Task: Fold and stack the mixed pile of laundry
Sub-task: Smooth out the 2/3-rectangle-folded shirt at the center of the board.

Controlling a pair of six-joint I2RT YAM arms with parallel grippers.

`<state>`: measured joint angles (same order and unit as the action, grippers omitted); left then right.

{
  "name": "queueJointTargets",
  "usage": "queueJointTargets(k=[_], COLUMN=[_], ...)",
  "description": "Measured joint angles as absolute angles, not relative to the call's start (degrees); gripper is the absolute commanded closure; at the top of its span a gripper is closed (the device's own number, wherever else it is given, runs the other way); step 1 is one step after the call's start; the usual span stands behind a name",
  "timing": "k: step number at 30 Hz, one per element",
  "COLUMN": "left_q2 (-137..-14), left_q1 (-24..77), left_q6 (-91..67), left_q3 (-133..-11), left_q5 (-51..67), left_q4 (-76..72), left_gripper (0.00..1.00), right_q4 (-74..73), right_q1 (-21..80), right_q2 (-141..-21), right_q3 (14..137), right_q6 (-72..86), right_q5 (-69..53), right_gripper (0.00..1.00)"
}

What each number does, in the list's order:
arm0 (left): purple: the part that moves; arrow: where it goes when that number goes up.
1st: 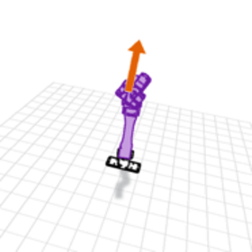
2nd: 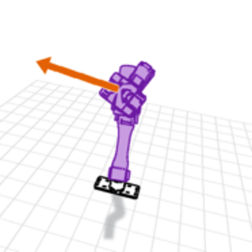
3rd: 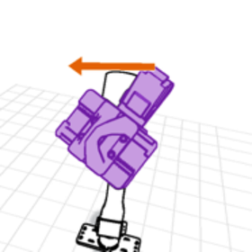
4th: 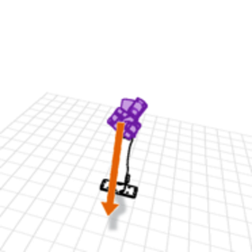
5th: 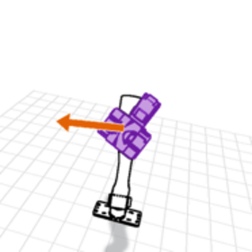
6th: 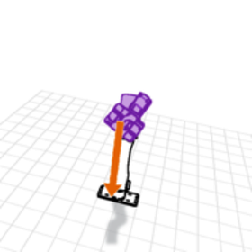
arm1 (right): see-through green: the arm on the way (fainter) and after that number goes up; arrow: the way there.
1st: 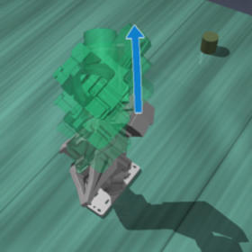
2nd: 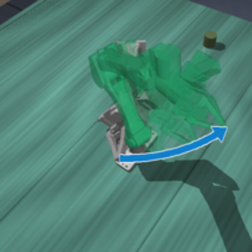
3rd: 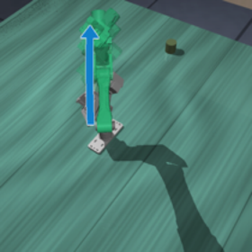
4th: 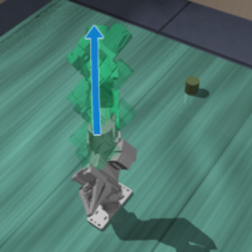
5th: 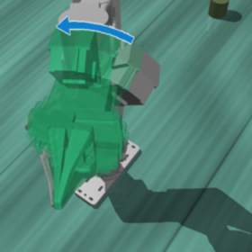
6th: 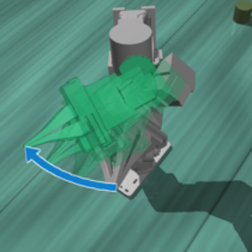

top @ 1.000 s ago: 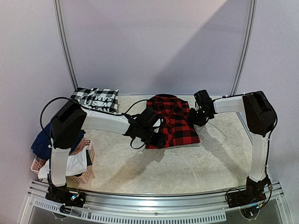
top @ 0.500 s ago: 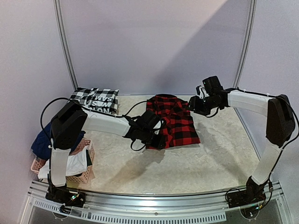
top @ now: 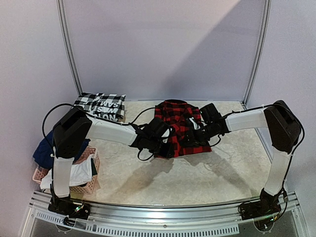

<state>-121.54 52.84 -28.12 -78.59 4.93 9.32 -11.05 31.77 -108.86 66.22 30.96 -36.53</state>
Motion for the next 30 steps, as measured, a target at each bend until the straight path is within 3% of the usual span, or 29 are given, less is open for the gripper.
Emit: queueJointTargets(k=[20,30], left_q2=[-119.9,-116.2], left_q1=[53.0,54.9], left_q6=[-28.6,-28.5], left_q3=[-76.9,-78.5], left_q5=[4.1,3.0], left_q4=[10.0,14.2], left_gripper=[0.69,0.69], right_q4=[9.8,1.7], right_q1=[24.3,24.9], right_q2=[-116.0,-109.9], right_q3=[54.6,54.2], right_q6=[31.2,31.0], right_q5=[-46.6,-42.0], right_gripper=[0.91,0.89])
